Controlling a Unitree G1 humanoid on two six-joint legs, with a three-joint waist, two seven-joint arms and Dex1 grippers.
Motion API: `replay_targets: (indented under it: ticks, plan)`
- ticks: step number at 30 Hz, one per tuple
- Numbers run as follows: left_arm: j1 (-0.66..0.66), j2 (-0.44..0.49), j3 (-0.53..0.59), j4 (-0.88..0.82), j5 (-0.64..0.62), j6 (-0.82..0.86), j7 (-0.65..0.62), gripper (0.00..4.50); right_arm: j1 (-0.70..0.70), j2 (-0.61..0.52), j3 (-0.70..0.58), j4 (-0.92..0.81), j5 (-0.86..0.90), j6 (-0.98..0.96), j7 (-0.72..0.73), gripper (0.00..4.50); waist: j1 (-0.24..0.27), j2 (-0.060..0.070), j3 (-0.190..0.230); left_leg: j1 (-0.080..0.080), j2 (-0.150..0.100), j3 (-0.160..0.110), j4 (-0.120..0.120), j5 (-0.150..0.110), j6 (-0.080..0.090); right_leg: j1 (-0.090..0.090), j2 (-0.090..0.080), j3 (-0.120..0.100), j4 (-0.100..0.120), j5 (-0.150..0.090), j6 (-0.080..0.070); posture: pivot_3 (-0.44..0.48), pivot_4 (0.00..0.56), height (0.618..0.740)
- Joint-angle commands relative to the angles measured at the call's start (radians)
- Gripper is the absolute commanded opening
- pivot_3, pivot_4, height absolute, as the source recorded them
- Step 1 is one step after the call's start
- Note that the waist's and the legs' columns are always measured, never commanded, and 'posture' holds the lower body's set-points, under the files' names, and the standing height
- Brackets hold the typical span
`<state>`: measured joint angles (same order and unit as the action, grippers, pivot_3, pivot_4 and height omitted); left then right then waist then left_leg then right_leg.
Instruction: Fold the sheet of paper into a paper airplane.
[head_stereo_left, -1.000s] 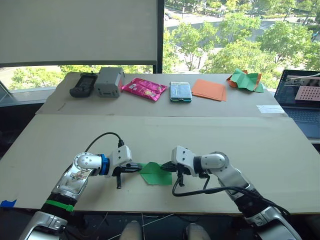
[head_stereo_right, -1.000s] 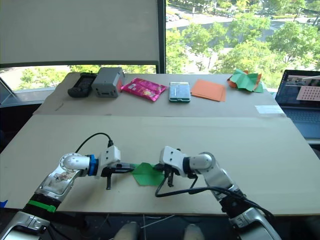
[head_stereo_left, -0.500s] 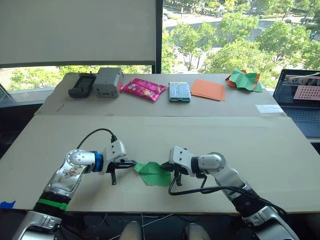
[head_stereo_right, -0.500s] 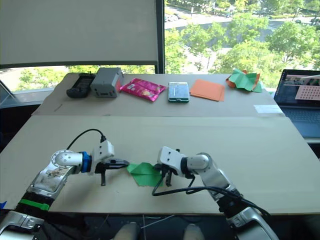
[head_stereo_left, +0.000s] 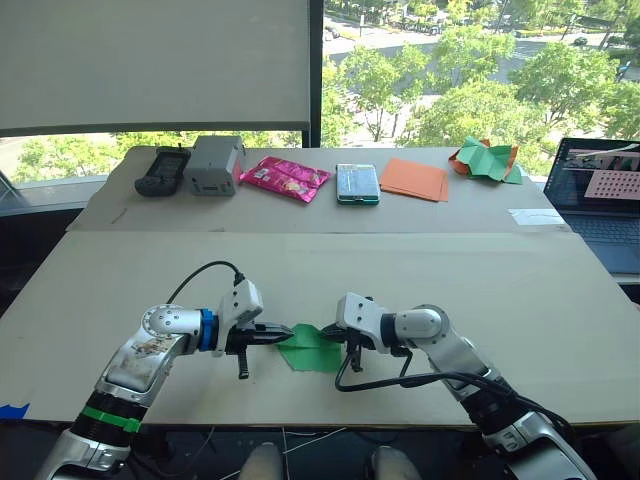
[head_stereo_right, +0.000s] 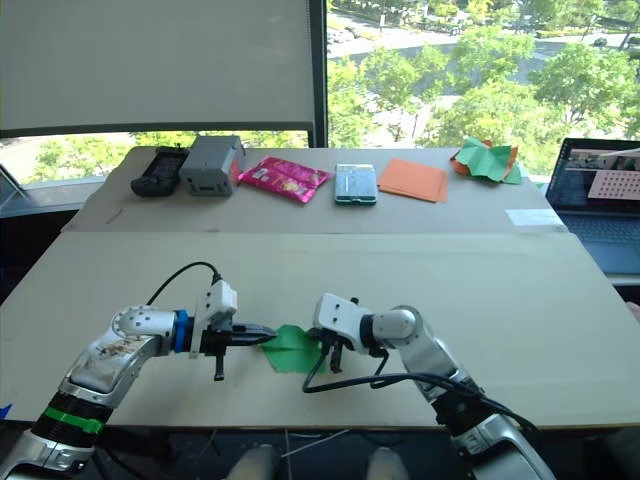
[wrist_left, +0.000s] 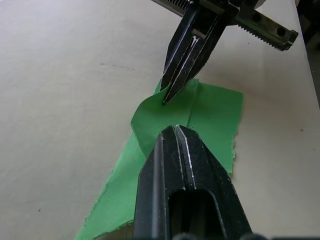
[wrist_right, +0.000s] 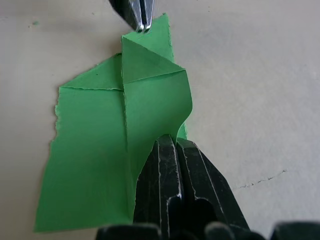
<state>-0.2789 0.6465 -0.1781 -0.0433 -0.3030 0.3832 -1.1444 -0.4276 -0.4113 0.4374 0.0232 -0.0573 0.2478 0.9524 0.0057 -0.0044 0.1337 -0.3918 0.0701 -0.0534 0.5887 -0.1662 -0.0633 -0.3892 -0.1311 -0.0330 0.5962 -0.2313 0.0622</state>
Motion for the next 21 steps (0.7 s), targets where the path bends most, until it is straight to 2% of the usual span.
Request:
replay_targets:
  ticks: [1,10,16,21]
  plan:
    - [-0.042,-0.03,-0.015,0.066,0.037,-0.058,0.015,0.02,0.009,-0.006,0.024,0.003,-0.009,0.018,0.015,0.0,0.0,0.0,0.0,0.0,0.0,0.0,0.0,0.0,0.0,0.0,0.0,0.0,0.0,0.0,0.0,0.0,0.15,0.706]
    - [-0.034,-0.033,-0.056,0.139,0.108,-0.123,0.008,0.02,0.013,-0.008,0.021,-0.015,-0.01,0.029,0.01,0.0,0.0,0.0,0.0,0.0,0.0,0.0,0.0,0.0,0.0,0.0,0.0,0.0,0.0,0.0,0.0,0.0,0.15,0.706]
    - [-0.015,-0.044,-0.061,0.163,0.128,-0.138,0.015,0.0,0.005,0.017,-0.038,-0.071,0.024,0.061,-0.045,1.9,0.0,0.0,-0.001,0.0,0.0,0.0,0.0,0.0,0.0,0.0,0.0,0.0,0.0,0.0,0.0,0.0,0.15,0.706]
    - [-0.005,-0.045,-0.068,0.156,0.133,-0.147,0.015,0.0,0.004,0.022,-0.087,-0.262,0.092,0.134,-0.051,1.9,0.002,0.0,0.0,-0.001,0.0,0.0,0.0,0.0,0.0,-0.001,0.0,0.0,0.0,0.0,0.0,0.0,0.15,0.706]
